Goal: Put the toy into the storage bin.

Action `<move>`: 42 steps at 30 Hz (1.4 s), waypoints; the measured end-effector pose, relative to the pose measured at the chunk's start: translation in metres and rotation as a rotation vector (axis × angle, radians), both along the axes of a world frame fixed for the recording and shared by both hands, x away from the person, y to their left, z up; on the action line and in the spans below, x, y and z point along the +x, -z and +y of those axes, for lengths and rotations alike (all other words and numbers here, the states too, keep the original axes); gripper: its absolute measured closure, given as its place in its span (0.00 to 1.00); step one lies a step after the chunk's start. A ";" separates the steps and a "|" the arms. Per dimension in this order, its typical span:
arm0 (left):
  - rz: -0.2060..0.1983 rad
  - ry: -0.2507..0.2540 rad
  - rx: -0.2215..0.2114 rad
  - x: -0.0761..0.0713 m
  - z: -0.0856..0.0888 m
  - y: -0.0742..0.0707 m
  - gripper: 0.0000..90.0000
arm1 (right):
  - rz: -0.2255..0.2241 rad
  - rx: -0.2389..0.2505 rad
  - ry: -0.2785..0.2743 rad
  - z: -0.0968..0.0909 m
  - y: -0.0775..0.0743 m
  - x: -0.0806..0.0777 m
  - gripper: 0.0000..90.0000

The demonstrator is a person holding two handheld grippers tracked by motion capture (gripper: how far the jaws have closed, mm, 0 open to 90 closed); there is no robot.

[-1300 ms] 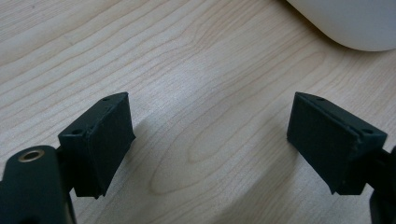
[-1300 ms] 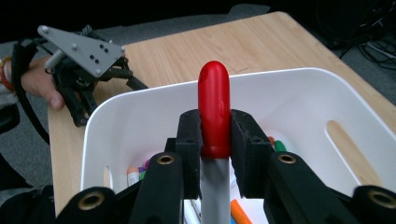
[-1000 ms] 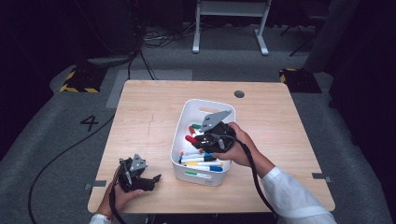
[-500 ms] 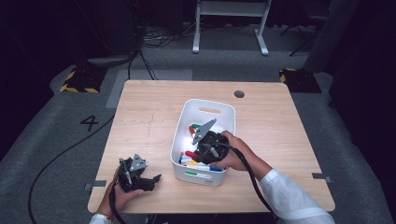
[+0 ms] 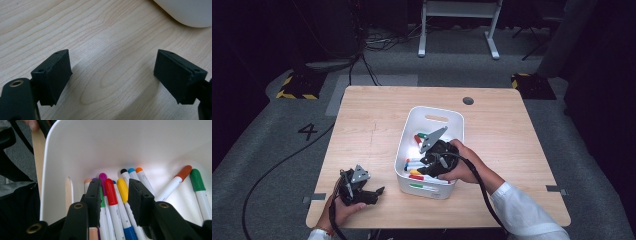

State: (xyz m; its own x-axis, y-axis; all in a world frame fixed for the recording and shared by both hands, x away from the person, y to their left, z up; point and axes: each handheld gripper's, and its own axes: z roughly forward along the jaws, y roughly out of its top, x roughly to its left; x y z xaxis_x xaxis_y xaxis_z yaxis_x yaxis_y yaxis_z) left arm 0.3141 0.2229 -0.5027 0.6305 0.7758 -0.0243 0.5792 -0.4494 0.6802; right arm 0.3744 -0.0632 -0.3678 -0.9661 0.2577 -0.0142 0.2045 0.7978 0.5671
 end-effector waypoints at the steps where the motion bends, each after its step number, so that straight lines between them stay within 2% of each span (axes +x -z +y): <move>1: -0.001 0.002 0.001 0.000 0.000 0.000 0.16 | -0.013 0.002 -0.001 -0.001 -0.001 0.000 0.67; 4: -0.001 0.001 0.001 0.000 0.000 0.000 0.16 | -0.028 0.027 0.006 -0.005 -0.004 -0.002 0.65; 5: 0.000 0.002 0.000 0.000 0.000 0.000 0.16 | -0.053 0.058 -0.003 -0.010 -0.009 -0.004 0.61; 6: 0.000 0.000 0.000 0.000 0.000 0.000 0.16 | -0.053 0.058 -0.003 -0.010 -0.009 -0.004 0.61; 7: 0.002 0.001 -0.001 0.000 0.000 0.000 0.16 | -0.075 0.089 0.004 -0.018 -0.014 -0.006 0.59; 10: 0.000 0.000 0.000 0.000 0.000 0.000 0.16 | -0.126 0.135 0.016 -0.032 -0.023 -0.011 0.53; 11: 0.000 0.000 0.000 0.000 0.000 0.000 0.16 | -0.147 0.146 0.030 -0.037 -0.026 -0.013 0.51; 12: 0.000 0.000 0.000 0.000 0.000 0.000 0.16 | -0.147 0.146 0.030 -0.037 -0.026 -0.013 0.51; 13: 0.000 0.002 0.001 0.000 0.000 0.000 0.16 | -0.193 0.178 0.039 -0.050 -0.032 -0.018 0.48; 17: -0.003 0.001 0.001 0.001 0.000 0.000 0.16 | -0.243 0.224 0.091 -0.080 -0.041 -0.027 0.42; 18: -0.003 0.001 0.001 0.001 0.000 0.000 0.16 | -0.243 0.224 0.091 -0.080 -0.041 -0.027 0.42; 19: -0.003 0.001 0.000 0.000 0.000 0.000 0.16 | -0.258 0.226 0.117 -0.095 -0.042 -0.030 0.41; 20: -0.003 0.001 0.000 0.000 0.000 0.000 0.16 | -0.258 0.226 0.117 -0.095 -0.042 -0.030 0.41; 21: -0.002 0.002 -0.001 0.000 0.000 0.000 0.16 | -0.271 0.224 0.140 -0.109 -0.041 -0.031 0.39; 23: -0.002 0.002 0.000 0.001 0.000 0.000 0.16 | -0.281 0.224 0.164 -0.123 -0.039 -0.032 0.39; 24: -0.002 0.002 0.000 0.001 0.000 0.000 0.16 | -0.281 0.224 0.164 -0.123 -0.039 -0.032 0.39; 27: -0.003 0.001 0.001 0.001 0.000 0.000 0.16 | -0.292 0.219 0.206 -0.143 -0.033 -0.031 0.38; 29: -0.001 -0.001 0.001 0.001 -0.001 0.000 0.16 | -0.281 0.218 0.239 -0.154 -0.027 -0.031 0.37; 30: 0.002 -0.004 0.000 0.000 -0.001 0.000 0.16 | -0.278 0.211 0.256 -0.161 -0.023 -0.030 0.37; 31: 0.002 -0.004 0.000 0.000 -0.001 0.000 0.16 | -0.298 0.189 0.279 -0.169 -0.016 -0.030 0.37; 32: 0.002 -0.004 0.000 0.000 -0.001 0.000 0.16 | -0.298 0.189 0.279 -0.169 -0.016 -0.030 0.37; 33: 0.002 -0.003 0.000 0.000 -0.001 0.000 0.16 | -0.303 0.164 0.313 -0.178 -0.007 -0.029 0.36; 35: 0.002 -0.004 0.000 0.000 -0.001 0.000 0.16 | -0.301 0.157 0.324 -0.182 -0.003 -0.029 0.36; 37: 0.002 -0.003 0.000 0.000 -0.001 0.000 0.16 | -0.307 0.119 0.355 -0.195 0.012 -0.027 0.35; 38: 0.002 -0.003 0.000 0.000 -0.001 0.000 0.16 | -0.307 0.119 0.355 -0.195 0.012 -0.027 0.35; 41: 0.002 -0.003 0.000 0.000 -0.001 0.000 0.16 | -0.292 0.088 0.400 -0.211 0.033 -0.025 0.34; 42: 0.002 -0.003 0.000 0.000 -0.001 0.000 0.16 | -0.292 0.088 0.400 -0.211 0.033 -0.025 0.34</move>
